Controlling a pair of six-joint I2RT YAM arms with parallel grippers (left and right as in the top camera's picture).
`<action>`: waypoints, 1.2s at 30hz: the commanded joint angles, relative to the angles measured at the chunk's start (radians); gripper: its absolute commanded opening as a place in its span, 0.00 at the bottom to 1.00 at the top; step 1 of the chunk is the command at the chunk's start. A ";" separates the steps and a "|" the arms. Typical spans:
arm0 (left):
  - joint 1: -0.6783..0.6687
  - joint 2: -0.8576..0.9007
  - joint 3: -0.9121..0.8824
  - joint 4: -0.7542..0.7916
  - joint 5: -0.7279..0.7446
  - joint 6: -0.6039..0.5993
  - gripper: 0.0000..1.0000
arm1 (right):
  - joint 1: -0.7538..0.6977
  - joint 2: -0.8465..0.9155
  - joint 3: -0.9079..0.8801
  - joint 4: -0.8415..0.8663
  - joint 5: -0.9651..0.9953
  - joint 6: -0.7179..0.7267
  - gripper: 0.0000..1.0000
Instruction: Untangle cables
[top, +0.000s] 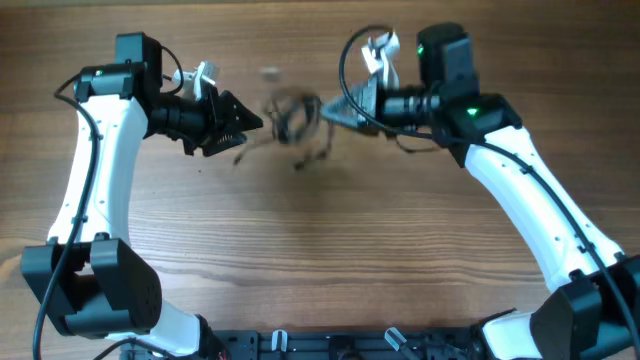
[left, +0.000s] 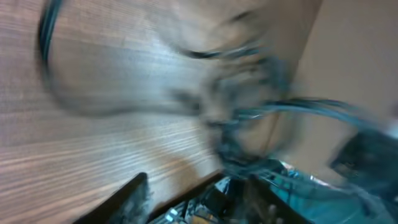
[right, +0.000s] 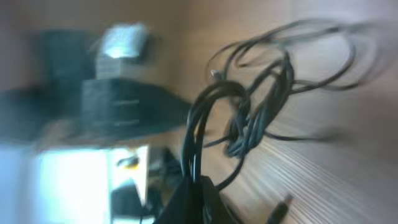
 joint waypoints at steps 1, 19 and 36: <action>-0.002 -0.009 0.005 -0.011 -0.003 0.006 0.54 | 0.023 0.007 -0.002 -0.224 0.459 -0.034 0.06; -0.002 -0.009 0.005 -0.016 -0.040 0.016 0.79 | 0.006 0.026 -0.027 -0.740 0.752 -0.296 0.80; -0.002 -0.009 0.005 -0.016 -0.040 0.016 0.82 | 0.015 0.030 -0.330 -0.263 0.368 -0.398 0.19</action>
